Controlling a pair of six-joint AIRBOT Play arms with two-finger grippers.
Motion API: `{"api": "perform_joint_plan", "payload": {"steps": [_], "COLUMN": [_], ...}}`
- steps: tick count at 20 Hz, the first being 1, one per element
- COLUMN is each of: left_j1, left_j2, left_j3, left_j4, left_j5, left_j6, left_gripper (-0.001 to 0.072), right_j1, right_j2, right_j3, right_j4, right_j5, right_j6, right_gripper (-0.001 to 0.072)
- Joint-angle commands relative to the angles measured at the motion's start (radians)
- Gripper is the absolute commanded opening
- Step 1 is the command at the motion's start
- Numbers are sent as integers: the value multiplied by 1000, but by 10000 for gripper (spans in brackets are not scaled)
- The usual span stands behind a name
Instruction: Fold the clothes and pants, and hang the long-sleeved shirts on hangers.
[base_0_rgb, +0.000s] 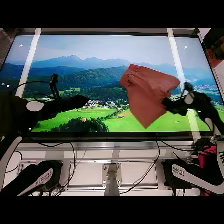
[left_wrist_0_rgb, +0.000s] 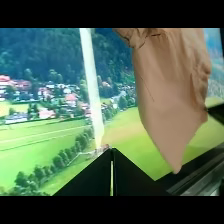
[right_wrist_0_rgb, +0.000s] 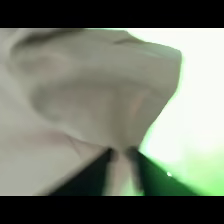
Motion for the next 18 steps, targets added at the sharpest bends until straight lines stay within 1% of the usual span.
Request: {"api": "perform_joint_plan", "payload": {"steps": [1, 2, 3, 4, 5, 6, 7, 8, 9, 10, 12, 13, 14, 15, 18], "left_j1": [-92, -120, -145, -169, -188, -201, -211, -212, -207, -198, -191, -192, -199, -199, -204], "left_j2": [0, 0, 0, 0, -2, -7, -19, -42, -79, -127, -259, -327, -402, -473, -689], "left_j3": [6, 6, 6, 6, 9, 18, 38, 72, 129, 195, 354, 423, 494, 558, 743], "left_j4": [-1, -1, -1, -1, 0, 0, 0, 0, 0, 0, 0, 0, 0, 0, -1], "left_j5": [103, 154, 203, 243, 257, 256, 254, 234, 190, 128, 14, 7, 7, 6, -45], "left_j6": [0, 0, 0, 0, 1, 1, 1, 1, 0, 0, 0, 1, 0, 0, -5], "left_gripper": [139, 247, 263, 263, 263, 263, 263, 263, 263, 264, 264, 310, 440, 486, 500], "right_j1": [-168, -174, -169, -162, -151, -136, -127, -127, -133, -139, -144, -141, -141, -142, -142], "right_j2": [18, 18, 18, 19, 18, 18, 18, 13, 6, -3, -42, -63, -82, -92, -97], "right_j3": [18, 34, 55, 77, 100, 114, 116, 116, 116, 116, 116, 116, 116, 116, 121], "right_j4": [114, 183, 250, 308, 345, 348, 348, 352, 366, 416, 575, 613, 620, 618, 613], "right_j5": [-270, -288, -275, -229, -143, -64, 0, 55, 109, 163, 299, 336, 346, 335, 300], "right_j6": [40, 40, 40, 39, 36, 2, -48, -64, -117, -203, -369, -391, -394, -394, -394], "right_gripper": [495, 497, 497, 490, 459, 360, 285, 286, 286, 286, 294, 345, 347, 347, 348]}}
